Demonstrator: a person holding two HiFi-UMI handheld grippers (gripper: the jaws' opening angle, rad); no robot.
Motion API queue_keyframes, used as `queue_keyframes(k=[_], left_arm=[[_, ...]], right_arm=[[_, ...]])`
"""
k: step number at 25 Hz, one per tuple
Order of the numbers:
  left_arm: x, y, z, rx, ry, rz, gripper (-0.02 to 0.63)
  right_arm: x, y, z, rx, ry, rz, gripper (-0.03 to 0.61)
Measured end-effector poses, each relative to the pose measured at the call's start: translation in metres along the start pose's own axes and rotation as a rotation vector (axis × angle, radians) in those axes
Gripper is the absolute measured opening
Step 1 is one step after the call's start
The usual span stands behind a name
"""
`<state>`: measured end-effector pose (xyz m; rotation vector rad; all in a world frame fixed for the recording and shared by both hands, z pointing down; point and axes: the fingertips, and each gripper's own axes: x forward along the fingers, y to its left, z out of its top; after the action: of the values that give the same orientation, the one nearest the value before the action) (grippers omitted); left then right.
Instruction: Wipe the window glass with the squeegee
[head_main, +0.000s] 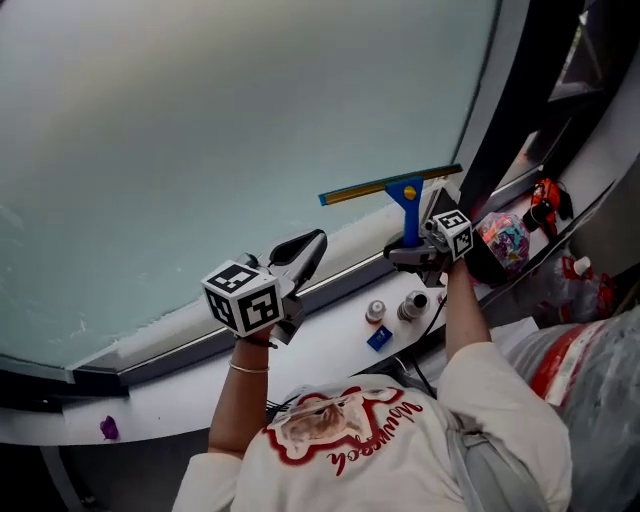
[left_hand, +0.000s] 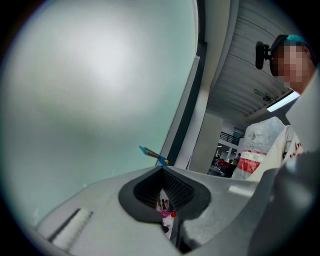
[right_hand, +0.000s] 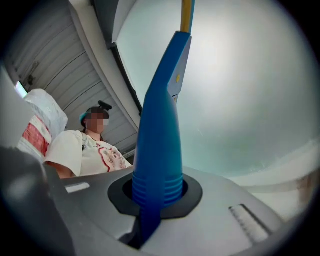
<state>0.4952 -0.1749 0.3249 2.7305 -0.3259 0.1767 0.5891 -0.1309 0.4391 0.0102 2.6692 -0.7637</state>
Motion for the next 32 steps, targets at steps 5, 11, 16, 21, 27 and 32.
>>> queue_keyframes(k=[5, 11, 16, 21, 27, 32], left_arm=[[-0.032, -0.008, 0.013, 0.024, -0.059, 0.029, 0.0], [-0.078, -0.008, 0.022, 0.035, -0.103, 0.071, 0.0], [-0.126, -0.004, 0.022, 0.033, -0.127, 0.102, 0.0], [-0.169, 0.013, 0.016, 0.046, -0.149, 0.132, 0.0], [-0.195, 0.012, 0.032, 0.129, -0.143, 0.15, 0.0], [-0.209, 0.003, 0.075, 0.171, -0.184, 0.097, 0.0]], right_arm=[[0.057, 0.016, 0.033, -0.156, 0.059, 0.004, 0.041], [0.123, 0.032, 0.042, -0.241, 0.161, -0.014, 0.041], [0.177, 0.046, 0.04, -0.298, 0.161, 0.001, 0.041], [0.232, 0.043, 0.033, -0.345, 0.149, -0.006, 0.04], [0.278, 0.057, 0.063, -0.367, 0.152, -0.047, 0.04], [0.307, 0.069, 0.109, -0.375, 0.191, -0.088, 0.038]])
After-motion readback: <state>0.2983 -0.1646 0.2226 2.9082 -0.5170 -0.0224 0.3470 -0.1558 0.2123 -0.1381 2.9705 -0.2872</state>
